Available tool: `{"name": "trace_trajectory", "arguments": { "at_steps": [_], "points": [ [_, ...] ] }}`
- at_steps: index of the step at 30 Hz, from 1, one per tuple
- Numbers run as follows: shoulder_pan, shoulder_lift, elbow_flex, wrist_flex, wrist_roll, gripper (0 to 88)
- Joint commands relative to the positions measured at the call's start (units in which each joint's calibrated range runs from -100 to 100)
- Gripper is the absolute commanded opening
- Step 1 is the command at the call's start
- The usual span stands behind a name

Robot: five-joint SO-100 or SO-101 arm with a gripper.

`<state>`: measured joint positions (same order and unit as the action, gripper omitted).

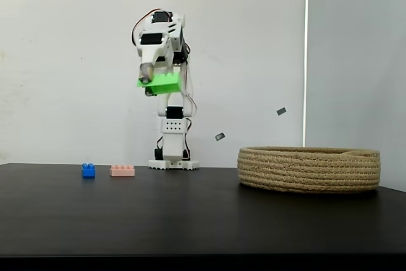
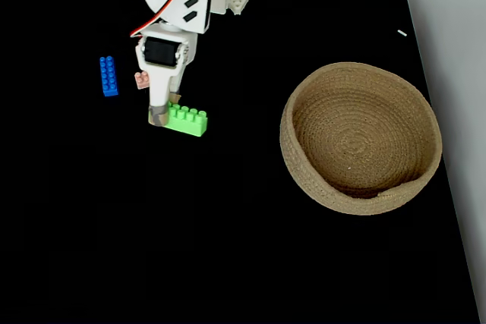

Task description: Place the lego blocks in the tray

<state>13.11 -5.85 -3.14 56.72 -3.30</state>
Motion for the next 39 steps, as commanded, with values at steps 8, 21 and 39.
{"name": "trace_trajectory", "arguments": {
  "at_steps": [8,21,39],
  "points": [
    [-20.61,-1.8,-3.84,-13.78,-4.35,0.3],
    [-30.75,14.62,-10.77,-12.86,-10.4,10.0],
    [-27.7,12.65,-14.24,-6.87,-11.92,18.7]
  ]
}}
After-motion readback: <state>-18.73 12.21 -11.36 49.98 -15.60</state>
